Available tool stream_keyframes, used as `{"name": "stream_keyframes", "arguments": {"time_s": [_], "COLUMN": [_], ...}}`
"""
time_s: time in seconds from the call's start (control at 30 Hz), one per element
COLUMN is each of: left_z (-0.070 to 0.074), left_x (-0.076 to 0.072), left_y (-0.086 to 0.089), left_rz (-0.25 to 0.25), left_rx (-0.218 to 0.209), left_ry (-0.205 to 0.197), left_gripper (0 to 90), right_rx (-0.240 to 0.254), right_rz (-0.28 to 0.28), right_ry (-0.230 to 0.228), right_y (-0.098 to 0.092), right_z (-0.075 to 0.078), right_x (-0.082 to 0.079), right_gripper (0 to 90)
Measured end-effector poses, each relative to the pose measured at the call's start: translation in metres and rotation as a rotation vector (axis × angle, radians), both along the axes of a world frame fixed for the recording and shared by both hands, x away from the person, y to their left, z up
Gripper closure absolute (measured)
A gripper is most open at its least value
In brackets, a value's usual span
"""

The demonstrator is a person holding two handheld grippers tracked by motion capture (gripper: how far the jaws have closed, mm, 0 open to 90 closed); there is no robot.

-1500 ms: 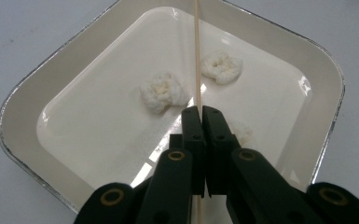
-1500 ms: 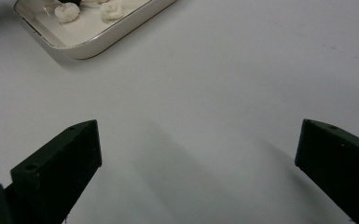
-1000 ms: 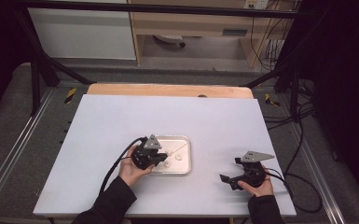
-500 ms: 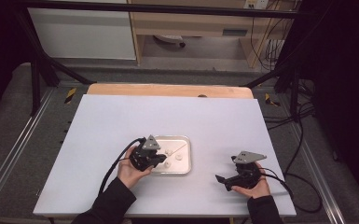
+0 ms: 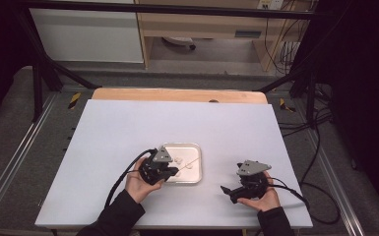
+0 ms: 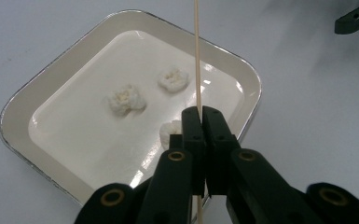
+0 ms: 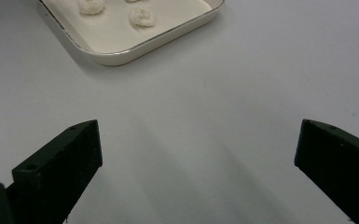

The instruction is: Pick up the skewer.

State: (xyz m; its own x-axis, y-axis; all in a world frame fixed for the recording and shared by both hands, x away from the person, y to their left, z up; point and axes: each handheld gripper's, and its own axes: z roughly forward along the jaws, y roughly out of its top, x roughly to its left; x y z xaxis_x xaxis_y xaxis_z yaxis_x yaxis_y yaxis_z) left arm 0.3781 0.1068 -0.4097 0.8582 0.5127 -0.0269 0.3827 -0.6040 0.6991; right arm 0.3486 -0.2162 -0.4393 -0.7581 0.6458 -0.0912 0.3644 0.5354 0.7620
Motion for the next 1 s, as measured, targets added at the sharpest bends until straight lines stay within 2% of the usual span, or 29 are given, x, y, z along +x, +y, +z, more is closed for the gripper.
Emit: {"name": "stream_keyframes", "arguments": {"time_s": [0.4,0.5,0.6,0.77,1.0], "left_z": [0.007,0.008,0.009,0.012,0.017], "left_x": [-0.011,-0.011,-0.011,-0.010,-0.007], "left_y": [-0.009,-0.011,-0.013,-0.018,-0.025], "left_rz": [-0.021,-0.021,-0.028,-0.041,-0.058], "left_rx": [0.028,0.033,0.043,0.073,0.104], "left_ry": [-0.011,-0.009,-0.010,-0.018,-0.018], "left_gripper": [88.6,88.6,88.5,88.6,88.6], "right_rx": [-0.109,-0.138,-0.191,-0.241,-0.283], "right_rz": [0.053,0.069,0.089,0.116,0.138], "right_ry": [-0.063,-0.082,-0.112,-0.146,-0.184], "right_y": [0.022,0.028,0.034,0.044,0.050], "right_z": [0.009,0.012,0.014,0.017,0.019], "right_x": [-0.006,-0.007,-0.006,-0.006,-0.006], "right_gripper": [2.0,2.4,2.8,3.7,5.5]}}
